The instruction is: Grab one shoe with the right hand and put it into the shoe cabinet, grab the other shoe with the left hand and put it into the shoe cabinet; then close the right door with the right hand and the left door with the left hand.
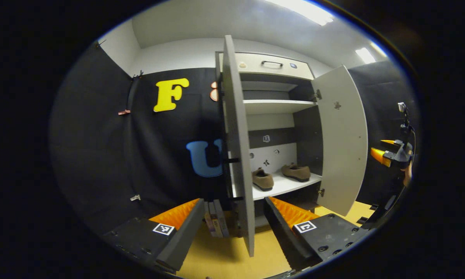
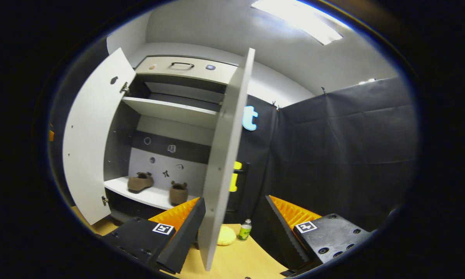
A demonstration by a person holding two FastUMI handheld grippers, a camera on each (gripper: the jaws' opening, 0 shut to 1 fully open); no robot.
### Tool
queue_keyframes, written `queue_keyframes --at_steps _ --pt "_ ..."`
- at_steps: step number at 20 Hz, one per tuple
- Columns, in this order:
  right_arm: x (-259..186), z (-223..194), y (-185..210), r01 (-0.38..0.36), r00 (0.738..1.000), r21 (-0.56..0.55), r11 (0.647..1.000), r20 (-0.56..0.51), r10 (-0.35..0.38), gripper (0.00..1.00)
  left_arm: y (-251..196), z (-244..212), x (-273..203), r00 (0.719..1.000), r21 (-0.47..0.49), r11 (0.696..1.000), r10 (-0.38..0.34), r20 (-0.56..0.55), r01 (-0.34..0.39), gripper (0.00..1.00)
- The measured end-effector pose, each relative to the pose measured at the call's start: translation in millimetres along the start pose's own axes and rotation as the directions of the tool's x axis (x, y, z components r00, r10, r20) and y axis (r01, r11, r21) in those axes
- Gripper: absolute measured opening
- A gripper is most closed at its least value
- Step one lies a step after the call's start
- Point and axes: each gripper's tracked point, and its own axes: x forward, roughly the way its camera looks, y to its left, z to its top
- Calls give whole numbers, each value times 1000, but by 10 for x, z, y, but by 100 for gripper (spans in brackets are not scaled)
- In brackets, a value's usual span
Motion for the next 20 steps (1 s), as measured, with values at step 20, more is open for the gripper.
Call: queue_keyframes --at_steps 20 --pt "1388 -466 -494 6 1000 48 999 -26 -5 95 778 -437 1474 982 -110 976 181 -59 -186 97"
